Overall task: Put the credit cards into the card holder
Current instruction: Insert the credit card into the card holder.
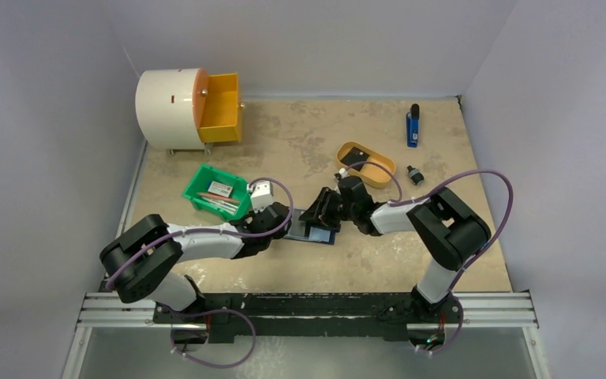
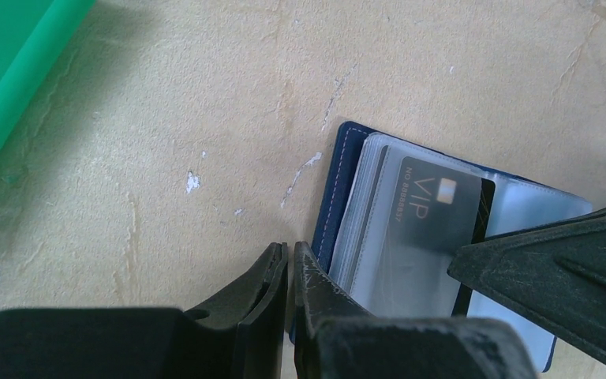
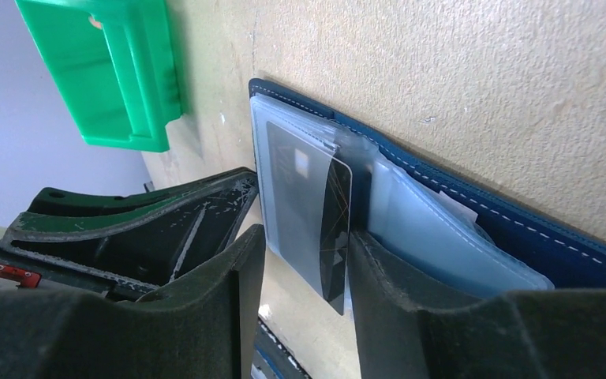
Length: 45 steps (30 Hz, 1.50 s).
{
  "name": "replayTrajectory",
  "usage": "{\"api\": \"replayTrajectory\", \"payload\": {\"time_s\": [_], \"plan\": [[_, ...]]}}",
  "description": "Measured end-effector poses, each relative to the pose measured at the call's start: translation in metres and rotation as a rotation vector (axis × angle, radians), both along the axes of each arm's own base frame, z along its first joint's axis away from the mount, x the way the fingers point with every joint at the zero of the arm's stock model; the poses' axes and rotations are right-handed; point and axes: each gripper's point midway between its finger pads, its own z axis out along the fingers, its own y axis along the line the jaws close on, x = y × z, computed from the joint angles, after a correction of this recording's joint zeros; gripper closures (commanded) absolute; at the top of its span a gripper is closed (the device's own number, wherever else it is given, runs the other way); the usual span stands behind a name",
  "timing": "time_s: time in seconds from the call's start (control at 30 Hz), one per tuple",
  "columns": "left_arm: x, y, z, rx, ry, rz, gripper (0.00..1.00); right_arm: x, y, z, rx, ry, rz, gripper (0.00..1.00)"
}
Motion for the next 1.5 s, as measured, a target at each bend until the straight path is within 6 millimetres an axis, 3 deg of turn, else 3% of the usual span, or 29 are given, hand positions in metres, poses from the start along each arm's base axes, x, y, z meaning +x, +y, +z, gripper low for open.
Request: {"api": "replayTrajectory", "payload": {"time_s": [1.27,1.5], "plan": [[-0.011,0.009,0.001,-0.017,-0.005,-0.023,0.93,0.004,0.027,0.005,-0.112,-0.012,0.172,0.55],[-0.009,0.010,0.003,0.019,-0.004,-0.027,0.92,0.001,0.026,0.005,-0.166,-0.015,0.203,0.51]]}}
